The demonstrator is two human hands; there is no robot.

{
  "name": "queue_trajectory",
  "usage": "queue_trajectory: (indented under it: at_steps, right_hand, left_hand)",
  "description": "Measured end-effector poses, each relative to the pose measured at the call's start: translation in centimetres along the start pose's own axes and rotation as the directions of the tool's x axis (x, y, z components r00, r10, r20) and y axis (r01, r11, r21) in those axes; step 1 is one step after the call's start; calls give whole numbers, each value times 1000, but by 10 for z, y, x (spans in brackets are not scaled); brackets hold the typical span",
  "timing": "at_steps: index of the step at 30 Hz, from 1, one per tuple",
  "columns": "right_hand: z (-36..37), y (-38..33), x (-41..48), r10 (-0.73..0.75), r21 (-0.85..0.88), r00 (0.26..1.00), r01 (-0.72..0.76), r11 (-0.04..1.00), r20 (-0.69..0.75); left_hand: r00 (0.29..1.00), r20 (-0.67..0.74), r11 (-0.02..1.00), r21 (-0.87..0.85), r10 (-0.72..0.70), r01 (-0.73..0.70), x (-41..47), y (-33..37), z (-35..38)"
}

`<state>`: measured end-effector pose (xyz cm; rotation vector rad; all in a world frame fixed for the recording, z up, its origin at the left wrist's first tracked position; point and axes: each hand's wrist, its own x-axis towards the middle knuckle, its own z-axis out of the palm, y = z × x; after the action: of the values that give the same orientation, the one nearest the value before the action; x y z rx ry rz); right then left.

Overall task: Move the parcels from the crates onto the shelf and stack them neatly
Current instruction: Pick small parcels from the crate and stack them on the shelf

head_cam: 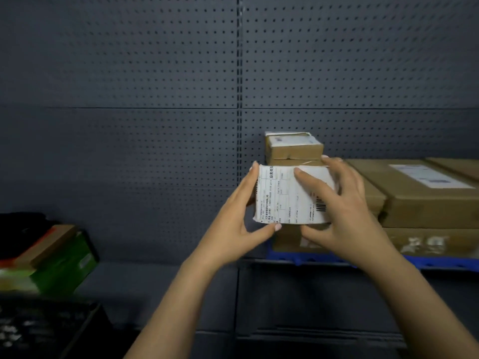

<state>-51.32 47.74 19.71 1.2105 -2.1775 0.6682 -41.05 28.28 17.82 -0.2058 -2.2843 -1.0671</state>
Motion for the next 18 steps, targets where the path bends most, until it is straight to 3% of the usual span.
queue_trajectory:
  at_steps: [10, 18]
  right_hand:
    - [-6, 55, 55, 57, 88, 998, -55, 995, -23]
    - [8, 100, 73, 131, 243, 988, -148, 959, 85]
  left_hand:
    - [997, -56, 998, -16, 57, -58, 80, -24, 20]
    - [989, -139, 998, 30, -42, 46, 105, -32, 46]
